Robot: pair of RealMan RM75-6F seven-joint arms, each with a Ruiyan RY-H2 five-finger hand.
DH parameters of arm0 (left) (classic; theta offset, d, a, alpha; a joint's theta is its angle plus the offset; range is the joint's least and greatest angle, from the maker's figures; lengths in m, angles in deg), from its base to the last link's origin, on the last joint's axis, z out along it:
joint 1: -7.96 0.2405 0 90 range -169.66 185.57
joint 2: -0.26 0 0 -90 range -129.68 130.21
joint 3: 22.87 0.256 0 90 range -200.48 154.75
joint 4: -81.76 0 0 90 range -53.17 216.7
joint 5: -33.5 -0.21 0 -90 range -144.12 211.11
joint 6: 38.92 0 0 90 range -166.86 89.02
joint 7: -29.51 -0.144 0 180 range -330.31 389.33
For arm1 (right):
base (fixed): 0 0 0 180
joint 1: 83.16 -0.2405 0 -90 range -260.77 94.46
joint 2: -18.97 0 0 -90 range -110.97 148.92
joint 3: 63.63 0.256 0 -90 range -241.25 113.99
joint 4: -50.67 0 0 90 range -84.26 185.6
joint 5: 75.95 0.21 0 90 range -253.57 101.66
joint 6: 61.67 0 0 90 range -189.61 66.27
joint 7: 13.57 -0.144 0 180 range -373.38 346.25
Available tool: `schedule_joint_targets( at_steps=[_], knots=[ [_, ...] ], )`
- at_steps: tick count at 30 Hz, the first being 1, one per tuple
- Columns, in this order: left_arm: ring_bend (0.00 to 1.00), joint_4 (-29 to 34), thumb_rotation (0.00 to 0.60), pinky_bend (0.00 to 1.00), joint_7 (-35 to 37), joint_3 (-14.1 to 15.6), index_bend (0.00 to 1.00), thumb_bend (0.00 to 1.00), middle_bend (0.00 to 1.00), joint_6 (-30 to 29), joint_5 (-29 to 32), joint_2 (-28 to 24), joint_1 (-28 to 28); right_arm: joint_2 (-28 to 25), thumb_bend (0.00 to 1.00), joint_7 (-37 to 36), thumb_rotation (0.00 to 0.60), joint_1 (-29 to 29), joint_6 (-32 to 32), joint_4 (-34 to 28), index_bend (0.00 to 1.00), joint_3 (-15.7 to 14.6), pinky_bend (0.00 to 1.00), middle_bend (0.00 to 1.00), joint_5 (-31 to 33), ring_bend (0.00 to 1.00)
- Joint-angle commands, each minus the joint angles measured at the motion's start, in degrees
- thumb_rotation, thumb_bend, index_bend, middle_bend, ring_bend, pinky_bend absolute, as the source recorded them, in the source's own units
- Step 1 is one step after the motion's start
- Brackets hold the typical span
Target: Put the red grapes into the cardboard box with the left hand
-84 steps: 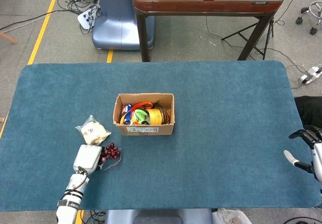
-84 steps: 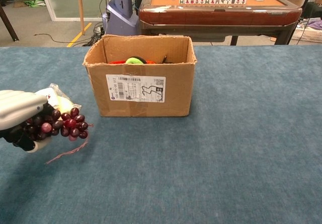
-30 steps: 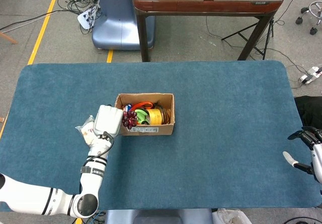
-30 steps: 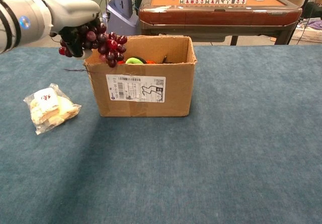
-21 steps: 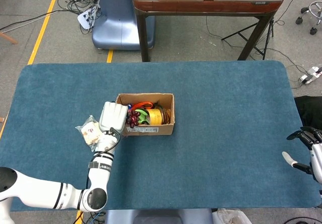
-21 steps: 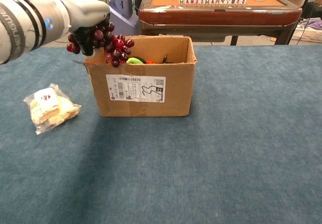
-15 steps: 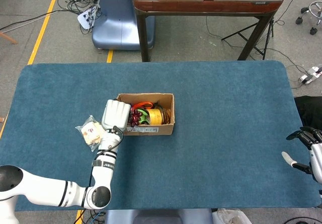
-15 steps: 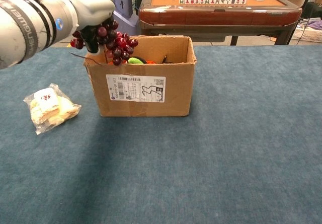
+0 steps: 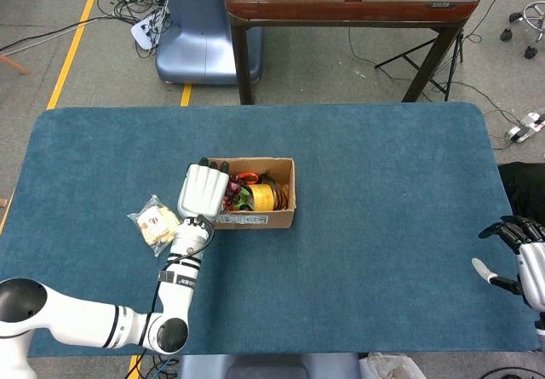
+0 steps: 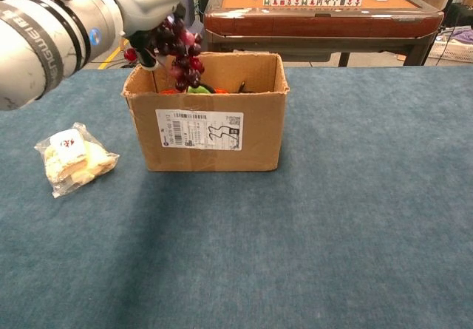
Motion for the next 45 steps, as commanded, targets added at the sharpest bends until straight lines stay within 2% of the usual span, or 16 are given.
schedule_joint_targets(
  at_steps=[1, 7, 15, 21, 26, 28, 31, 33, 35, 40, 45],
  knots=[
    [0.31, -0.2, 0.6, 0.65, 0.1, 0.4, 0.22, 0.32, 0.39, 0.1, -0.6, -0.2, 0.1, 0.1, 0.21, 0.1, 0.6, 0.0, 0.0, 0.0, 0.46, 0.0, 0.28, 0.42, 0.0, 0.24],
    [0.27, 0.0, 0.6, 0.65, 0.4, 1.1, 0.14, 0.31, 0.31, -0.2, -1.9, -0.9, 0.7, 0.1, 0.21, 0.3, 0.6, -0.1, 0.2, -0.1, 0.46, -0.1, 0.28, 0.42, 0.1, 0.24],
    [0.26, 4.5, 0.6, 0.65, 1.7, 3.3, 0.18, 0.31, 0.29, -2.2, -4.2, -4.2, 3.7, 0.1, 0.21, 0.3, 0.6, 0.1, -0.3, -0.2, 0.46, -0.1, 0.28, 0.42, -0.1, 0.24],
    [0.26, 10.0, 0.6, 0.65, 5.9, 8.6, 0.24, 0.31, 0.29, -3.7, -11.1, -9.3, 8.4, 0.1, 0.21, 0.6, 0.6, 0.3, -0.9, -0.2, 0.46, 0.0, 0.28, 0.42, 0.0, 0.24],
    [0.26, 14.0, 0.6, 0.63, 9.9, 13.6, 0.25, 0.31, 0.29, -5.6, -17.9, -13.8, 13.4, 0.3, 0.21, 1.2, 0.6, 0.4, -1.0, -0.3, 0.46, 0.1, 0.28, 0.42, 0.1, 0.24],
    [0.26, 15.2, 0.6, 0.59, 11.8, 15.5, 0.25, 0.31, 0.29, -6.2, -20.2, -15.2, 15.4, 0.3, 0.21, 1.5, 0.6, 0.4, -1.0, -0.3, 0.46, 0.1, 0.28, 0.42, 0.2, 0.24],
    [0.26, 16.5, 0.6, 0.44, 16.8, 18.5, 0.26, 0.31, 0.29, -5.8, -23.5, -17.5, 18.9, 0.5, 0.21, 2.0, 0.6, 0.4, -1.0, -0.3, 0.46, 0.1, 0.28, 0.42, 0.3, 0.24],
    [0.26, 16.4, 0.6, 0.36, 21.2, 20.6, 0.26, 0.31, 0.29, -5.5, -26.6, -18.9, 21.5, 0.6, 0.21, 2.4, 0.6, 0.4, -1.1, -0.4, 0.46, 0.2, 0.28, 0.42, 0.3, 0.24],
    [0.26, 15.6, 0.6, 0.34, 25.4, 22.8, 0.27, 0.31, 0.29, -5.6, -30.2, -20.0, 24.2, 0.7, 0.21, 3.2, 0.6, 0.6, -1.4, -0.5, 0.46, 0.3, 0.28, 0.42, 0.5, 0.24],
    [0.26, 12.3, 0.6, 0.33, 33.4, 26.4, 0.29, 0.31, 0.29, -6.5, -36.7, -21.2, 30.1, 1.8, 0.21, 10.6, 0.6, 1.4, -3.2, -0.8, 0.46, 1.6, 0.28, 0.42, 3.4, 0.24],
    [0.26, 9.0, 0.6, 0.33, 38.5, 28.6, 0.29, 0.31, 0.29, -7.5, -40.8, -21.5, 35.6, 1.6, 0.21, 13.0, 0.6, 2.1, -3.9, -2.3, 0.46, 2.3, 0.28, 0.42, 5.3, 0.24]
  ],
)
